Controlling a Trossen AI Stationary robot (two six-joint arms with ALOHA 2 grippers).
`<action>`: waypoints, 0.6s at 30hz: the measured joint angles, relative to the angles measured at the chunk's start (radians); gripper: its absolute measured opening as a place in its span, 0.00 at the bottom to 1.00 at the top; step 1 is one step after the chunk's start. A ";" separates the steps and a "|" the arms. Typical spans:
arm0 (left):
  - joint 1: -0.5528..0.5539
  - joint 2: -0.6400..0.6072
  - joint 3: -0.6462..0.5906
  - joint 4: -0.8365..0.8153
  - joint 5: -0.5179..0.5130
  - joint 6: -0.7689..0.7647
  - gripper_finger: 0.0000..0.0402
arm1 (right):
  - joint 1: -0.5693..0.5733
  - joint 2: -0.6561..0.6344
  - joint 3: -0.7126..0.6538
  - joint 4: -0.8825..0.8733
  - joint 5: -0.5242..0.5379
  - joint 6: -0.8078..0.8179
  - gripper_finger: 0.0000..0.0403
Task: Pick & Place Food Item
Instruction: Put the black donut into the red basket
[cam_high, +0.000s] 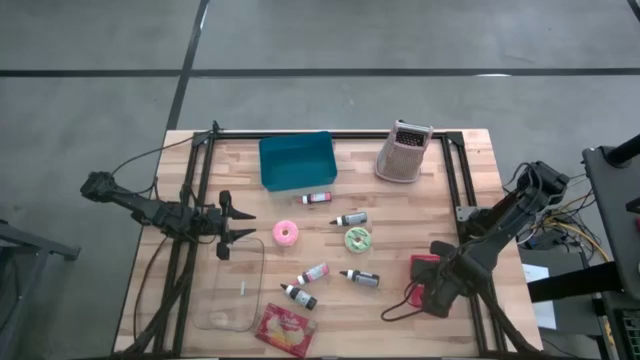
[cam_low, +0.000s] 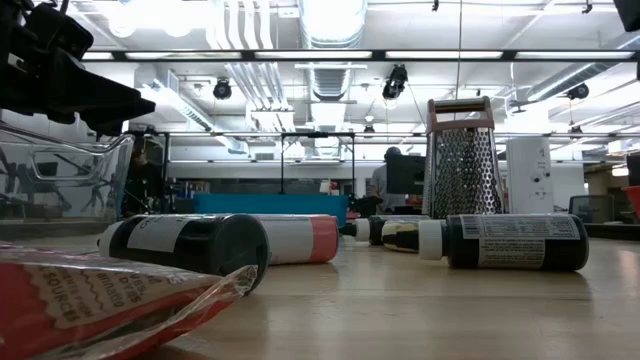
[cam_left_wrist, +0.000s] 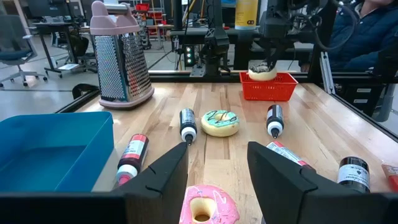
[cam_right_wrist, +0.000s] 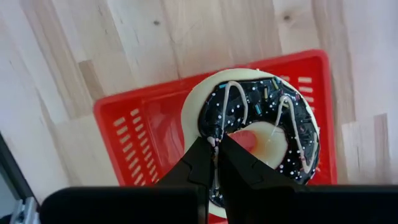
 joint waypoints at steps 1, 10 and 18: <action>0.000 0.000 0.000 0.000 0.000 0.000 0.42 | 0.000 0.000 -0.010 0.016 -0.010 -0.003 0.03; 0.000 0.000 0.000 0.000 0.000 -0.003 0.42 | 0.000 0.000 -0.080 0.110 -0.047 -0.013 0.03; 0.000 0.000 0.000 0.000 0.000 -0.003 0.42 | 0.000 0.000 -0.137 0.131 -0.062 0.003 0.03</action>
